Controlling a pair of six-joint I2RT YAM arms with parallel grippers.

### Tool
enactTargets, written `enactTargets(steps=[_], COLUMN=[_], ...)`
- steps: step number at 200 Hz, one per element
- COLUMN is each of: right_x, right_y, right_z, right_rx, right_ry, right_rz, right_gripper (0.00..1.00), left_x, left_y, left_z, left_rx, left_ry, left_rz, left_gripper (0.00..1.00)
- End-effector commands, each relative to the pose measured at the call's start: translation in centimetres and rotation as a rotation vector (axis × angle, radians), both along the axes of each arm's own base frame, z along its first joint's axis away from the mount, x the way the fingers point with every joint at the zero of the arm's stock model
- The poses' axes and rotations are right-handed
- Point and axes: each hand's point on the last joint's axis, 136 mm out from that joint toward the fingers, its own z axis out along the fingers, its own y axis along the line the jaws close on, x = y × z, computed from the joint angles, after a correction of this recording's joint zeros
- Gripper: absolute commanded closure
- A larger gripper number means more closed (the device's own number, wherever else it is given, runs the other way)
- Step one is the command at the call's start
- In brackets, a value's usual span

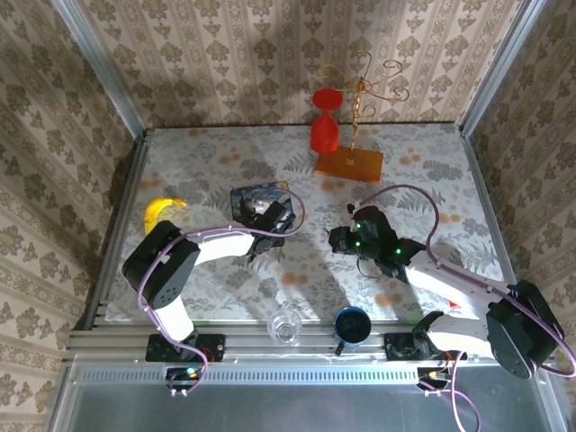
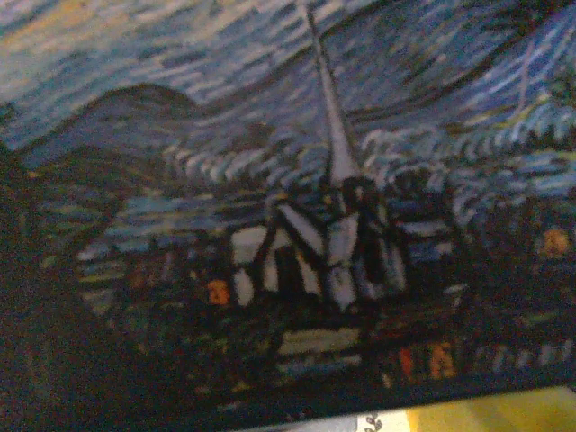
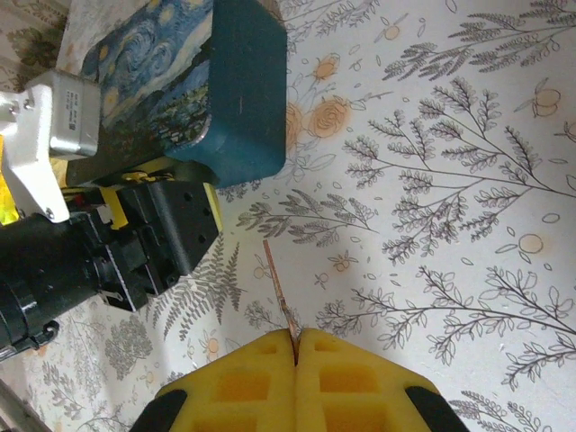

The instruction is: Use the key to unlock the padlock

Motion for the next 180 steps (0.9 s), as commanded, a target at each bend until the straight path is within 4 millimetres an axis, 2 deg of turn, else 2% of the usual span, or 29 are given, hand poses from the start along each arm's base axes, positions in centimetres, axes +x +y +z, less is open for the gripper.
enactTargets(steps=[1, 45, 111, 172, 180], right_x=[0.8, 0.9, 0.8, 0.8, 0.8], right_y=[0.5, 0.5, 0.6, 0.6, 0.6], right_z=[1.4, 1.2, 1.2, 1.1, 1.2], right_rx=[0.019, 0.02, 0.027, 0.028, 0.03], right_ry=[-0.035, -0.032, -0.033, -0.034, -0.035], right_rz=[0.007, 0.006, 0.01, 0.01, 0.01], right_gripper=[1.0, 1.0, 1.0, 1.0, 1.0], left_x=[0.2, 0.6, 1.0, 1.7, 1.8], left_y=[1.2, 1.7, 1.1, 0.7, 0.8], left_z=[-0.8, -0.7, -1.1, -0.5, -0.5], left_rx=[0.038, 0.07, 0.047, 0.031, 0.032], left_ry=[-0.005, -0.033, -0.051, -0.09, -0.092], left_rz=[0.055, 0.079, 0.066, 0.063, 0.064], left_gripper=[0.42, 0.48, 0.48, 0.48, 0.52])
